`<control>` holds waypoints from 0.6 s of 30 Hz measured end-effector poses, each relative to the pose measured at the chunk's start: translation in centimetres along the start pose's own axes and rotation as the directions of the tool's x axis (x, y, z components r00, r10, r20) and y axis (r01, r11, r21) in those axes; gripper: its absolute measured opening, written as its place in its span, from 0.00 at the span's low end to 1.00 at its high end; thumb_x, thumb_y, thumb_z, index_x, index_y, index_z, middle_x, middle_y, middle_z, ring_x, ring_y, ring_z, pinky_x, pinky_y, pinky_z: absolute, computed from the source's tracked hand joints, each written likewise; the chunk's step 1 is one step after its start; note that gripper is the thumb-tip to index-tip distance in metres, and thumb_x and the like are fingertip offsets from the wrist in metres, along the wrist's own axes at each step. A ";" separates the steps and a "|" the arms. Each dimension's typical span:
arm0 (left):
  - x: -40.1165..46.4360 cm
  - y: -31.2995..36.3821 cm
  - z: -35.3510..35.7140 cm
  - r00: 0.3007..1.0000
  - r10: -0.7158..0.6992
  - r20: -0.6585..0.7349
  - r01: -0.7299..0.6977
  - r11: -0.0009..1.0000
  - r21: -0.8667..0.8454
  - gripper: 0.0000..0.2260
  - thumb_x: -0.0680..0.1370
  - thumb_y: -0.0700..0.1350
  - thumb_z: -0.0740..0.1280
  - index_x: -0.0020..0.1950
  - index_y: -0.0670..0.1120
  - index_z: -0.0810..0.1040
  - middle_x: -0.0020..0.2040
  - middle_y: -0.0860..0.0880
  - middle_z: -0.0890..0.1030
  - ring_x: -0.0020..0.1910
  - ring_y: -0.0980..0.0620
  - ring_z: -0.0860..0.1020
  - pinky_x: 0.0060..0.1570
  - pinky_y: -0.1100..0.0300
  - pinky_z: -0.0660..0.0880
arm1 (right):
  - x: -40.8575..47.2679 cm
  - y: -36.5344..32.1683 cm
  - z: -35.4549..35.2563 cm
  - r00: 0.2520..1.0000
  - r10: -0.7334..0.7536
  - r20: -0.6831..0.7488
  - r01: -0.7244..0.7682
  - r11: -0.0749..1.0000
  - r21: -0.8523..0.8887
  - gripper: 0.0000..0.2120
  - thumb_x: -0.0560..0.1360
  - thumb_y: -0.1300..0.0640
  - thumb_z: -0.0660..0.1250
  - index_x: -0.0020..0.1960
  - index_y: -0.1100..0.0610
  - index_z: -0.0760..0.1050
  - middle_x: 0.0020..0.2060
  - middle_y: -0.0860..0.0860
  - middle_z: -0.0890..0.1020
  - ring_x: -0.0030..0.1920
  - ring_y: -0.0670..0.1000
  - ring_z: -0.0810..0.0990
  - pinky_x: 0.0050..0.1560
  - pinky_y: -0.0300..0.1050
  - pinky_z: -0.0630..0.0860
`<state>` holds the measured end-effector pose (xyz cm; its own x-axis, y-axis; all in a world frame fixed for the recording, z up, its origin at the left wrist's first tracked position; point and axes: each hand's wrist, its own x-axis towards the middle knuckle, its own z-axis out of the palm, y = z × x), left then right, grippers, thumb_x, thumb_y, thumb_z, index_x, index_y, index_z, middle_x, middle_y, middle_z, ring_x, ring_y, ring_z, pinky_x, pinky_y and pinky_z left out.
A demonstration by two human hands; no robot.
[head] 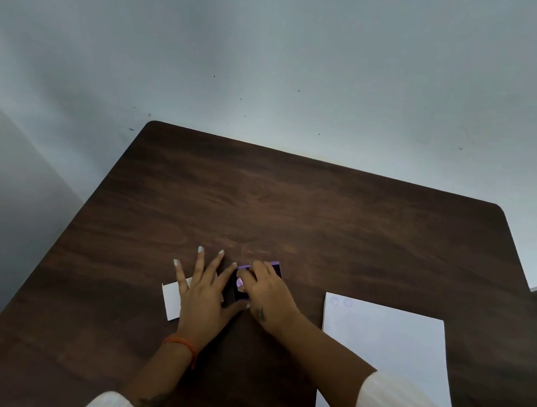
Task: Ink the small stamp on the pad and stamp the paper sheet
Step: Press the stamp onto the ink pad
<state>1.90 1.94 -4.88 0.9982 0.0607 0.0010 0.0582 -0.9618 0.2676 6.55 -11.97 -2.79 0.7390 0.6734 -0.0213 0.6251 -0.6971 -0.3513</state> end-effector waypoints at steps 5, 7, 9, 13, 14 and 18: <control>-0.1 0.1 -0.1 0.999 0.016 -0.028 -0.017 1.000 -0.020 0.32 0.69 0.65 0.64 0.68 0.50 0.67 0.74 0.46 0.63 0.74 0.44 0.43 0.67 0.36 0.29 | 0.1 -0.1 -0.1 0.999 0.046 -0.023 -0.044 0.996 0.078 0.21 0.70 0.62 0.68 0.62 0.63 0.69 0.58 0.62 0.74 0.59 0.60 0.72 0.58 0.53 0.72; -0.1 0.2 -0.4 0.999 0.023 -0.036 -0.023 1.000 -0.015 0.35 0.67 0.70 0.57 0.68 0.50 0.68 0.74 0.46 0.63 0.75 0.44 0.44 0.67 0.37 0.29 | 0.3 -0.3 -0.9 0.997 0.067 -0.023 -0.064 0.990 0.128 0.15 0.71 0.63 0.66 0.57 0.63 0.73 0.53 0.62 0.76 0.55 0.59 0.74 0.54 0.52 0.72; 0.0 0.3 -0.7 0.999 0.026 -0.027 -0.026 1.000 -0.001 0.39 0.65 0.72 0.52 0.68 0.50 0.68 0.74 0.46 0.63 0.75 0.43 0.45 0.66 0.37 0.28 | 0.5 -0.3 -2.0 0.987 0.152 -0.044 -0.129 0.935 0.332 0.08 0.71 0.64 0.66 0.50 0.64 0.78 0.49 0.61 0.80 0.50 0.59 0.77 0.51 0.51 0.73; 0.8 0.4 -0.9 0.997 0.024 0.073 -0.027 0.998 0.049 0.40 0.66 0.72 0.59 0.72 0.51 0.61 0.76 0.48 0.57 0.75 0.44 0.42 0.66 0.36 0.28 | -0.3 0.4 -4.6 0.810 0.566 0.151 -0.303 0.184 0.935 0.10 0.73 0.63 0.67 0.54 0.62 0.78 0.50 0.59 0.81 0.48 0.52 0.79 0.55 0.43 0.76; 0.9 0.5 -1.0 0.996 0.023 0.092 -0.027 0.998 0.050 0.40 0.66 0.71 0.60 0.72 0.52 0.58 0.76 0.48 0.55 0.75 0.44 0.41 0.66 0.36 0.27 | -0.7 0.8 -5.1 0.786 0.581 0.213 -0.253 -0.013 0.967 0.12 0.74 0.65 0.65 0.57 0.66 0.75 0.50 0.60 0.80 0.48 0.52 0.79 0.55 0.45 0.76; 1.3 1.3 -1.3 0.995 0.039 0.094 -0.039 0.999 0.005 0.41 0.67 0.71 0.60 0.73 0.54 0.53 0.77 0.48 0.52 0.75 0.45 0.40 0.65 0.38 0.26 | -4.3 3.1 -7.5 0.761 0.546 0.350 -0.066 -0.471 0.880 0.10 0.75 0.67 0.62 0.56 0.65 0.76 0.45 0.57 0.83 0.47 0.51 0.81 0.47 0.40 0.80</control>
<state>3.24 1.09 -3.32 0.9969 -0.0018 -0.0792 0.0191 -0.9648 0.2622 7.18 -18.92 3.24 0.8159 0.2177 -0.5357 -0.5646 0.5002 -0.6565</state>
